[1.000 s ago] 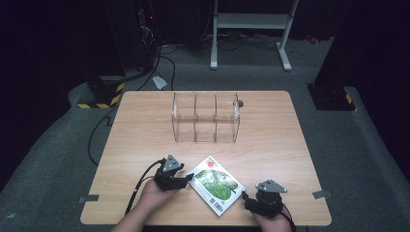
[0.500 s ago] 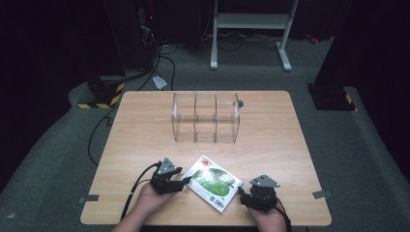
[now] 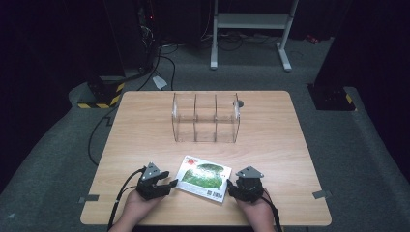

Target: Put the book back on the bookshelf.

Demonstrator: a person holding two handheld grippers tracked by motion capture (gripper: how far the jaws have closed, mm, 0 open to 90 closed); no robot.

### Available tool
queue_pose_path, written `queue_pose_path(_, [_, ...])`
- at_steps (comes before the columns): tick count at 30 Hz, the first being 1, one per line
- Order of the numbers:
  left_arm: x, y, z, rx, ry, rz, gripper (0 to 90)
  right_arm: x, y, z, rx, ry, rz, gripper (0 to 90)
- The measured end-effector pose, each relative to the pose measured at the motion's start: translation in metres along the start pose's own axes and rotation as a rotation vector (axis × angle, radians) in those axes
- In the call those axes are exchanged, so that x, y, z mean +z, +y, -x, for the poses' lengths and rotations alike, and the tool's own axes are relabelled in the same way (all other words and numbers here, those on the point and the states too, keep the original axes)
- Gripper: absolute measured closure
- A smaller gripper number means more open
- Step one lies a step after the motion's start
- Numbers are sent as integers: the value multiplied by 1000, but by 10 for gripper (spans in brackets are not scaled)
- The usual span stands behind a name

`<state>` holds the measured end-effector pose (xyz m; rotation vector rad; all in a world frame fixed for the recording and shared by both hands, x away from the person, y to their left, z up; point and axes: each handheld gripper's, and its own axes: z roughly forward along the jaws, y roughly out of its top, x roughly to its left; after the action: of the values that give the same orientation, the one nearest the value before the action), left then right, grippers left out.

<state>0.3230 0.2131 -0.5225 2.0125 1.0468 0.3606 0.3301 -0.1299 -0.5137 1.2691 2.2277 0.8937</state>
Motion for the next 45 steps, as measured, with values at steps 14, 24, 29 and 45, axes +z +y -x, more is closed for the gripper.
queue_pose_path(14, [-2, 1, 8, 23, 16, 9, 473, -7, 4, -2, 12, 36, 33, 325])
queue_pose_path(24, [18, 16, 11, 43, -12, 5, 475, -23, -13, -14, -9, 94, 45, 292])
queue_pose_path(29, [27, 24, 12, 53, -3, 1, 469, -31, -20, -26, -39, 133, 60, 255])
queue_pose_path(45, [29, 27, 9, 51, 4, -3, 463, -22, -25, -30, -53, 151, 10, 284])
